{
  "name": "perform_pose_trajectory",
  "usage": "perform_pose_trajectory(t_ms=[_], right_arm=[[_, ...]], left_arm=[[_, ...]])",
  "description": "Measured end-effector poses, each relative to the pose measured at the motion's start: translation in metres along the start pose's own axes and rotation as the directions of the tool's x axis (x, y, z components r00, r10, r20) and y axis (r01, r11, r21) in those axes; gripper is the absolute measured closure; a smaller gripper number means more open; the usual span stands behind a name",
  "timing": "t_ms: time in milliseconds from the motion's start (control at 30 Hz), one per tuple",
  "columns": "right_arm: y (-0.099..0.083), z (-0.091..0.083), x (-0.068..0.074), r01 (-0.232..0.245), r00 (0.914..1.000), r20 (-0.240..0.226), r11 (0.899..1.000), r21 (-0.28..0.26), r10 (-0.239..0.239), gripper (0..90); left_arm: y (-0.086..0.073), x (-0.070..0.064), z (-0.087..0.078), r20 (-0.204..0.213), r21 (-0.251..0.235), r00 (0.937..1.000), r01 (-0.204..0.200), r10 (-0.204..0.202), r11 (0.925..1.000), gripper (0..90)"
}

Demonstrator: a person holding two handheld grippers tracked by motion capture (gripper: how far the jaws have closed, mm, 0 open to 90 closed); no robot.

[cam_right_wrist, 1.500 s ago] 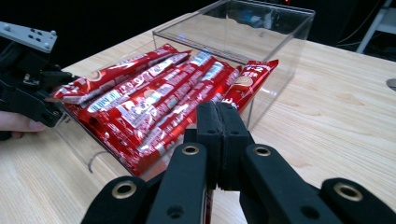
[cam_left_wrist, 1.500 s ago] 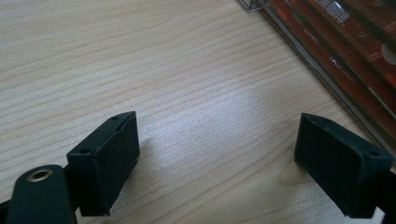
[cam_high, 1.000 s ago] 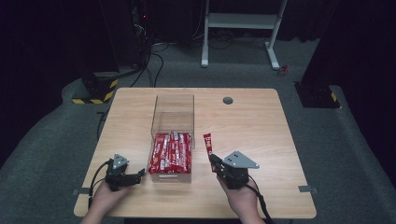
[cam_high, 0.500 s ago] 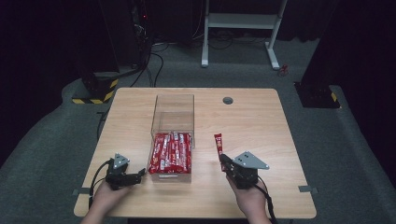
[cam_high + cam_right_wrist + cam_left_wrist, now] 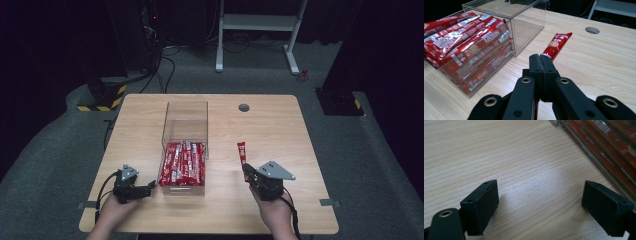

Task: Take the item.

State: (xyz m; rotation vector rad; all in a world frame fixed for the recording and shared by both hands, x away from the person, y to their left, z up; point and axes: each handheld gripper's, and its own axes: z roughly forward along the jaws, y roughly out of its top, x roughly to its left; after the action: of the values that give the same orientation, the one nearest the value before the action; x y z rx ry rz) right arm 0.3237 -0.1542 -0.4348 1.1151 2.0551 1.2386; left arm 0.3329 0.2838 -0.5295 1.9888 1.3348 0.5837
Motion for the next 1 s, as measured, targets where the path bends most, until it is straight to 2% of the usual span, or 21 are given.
perform_pose_trajectory(t_ms=[467, 1000], right_arm=[[0.001, 0.007, -0.013, -0.014, 0.9996, 0.023, 1.000, 0.007, 0.014, 89.7], [0.007, 0.025, -0.032, -0.026, 0.9975, 0.066, 0.999, 0.024, 0.025, 89.7]], left_arm=[[0.000, 0.000, 0.000, -0.003, -0.001, 1.0000, -0.003, 0.003, 1.0000, 14.5], [0.000, 0.000, 0.000, -0.003, -0.001, 1.0000, -0.003, 0.003, 1.0000, 14.5]])
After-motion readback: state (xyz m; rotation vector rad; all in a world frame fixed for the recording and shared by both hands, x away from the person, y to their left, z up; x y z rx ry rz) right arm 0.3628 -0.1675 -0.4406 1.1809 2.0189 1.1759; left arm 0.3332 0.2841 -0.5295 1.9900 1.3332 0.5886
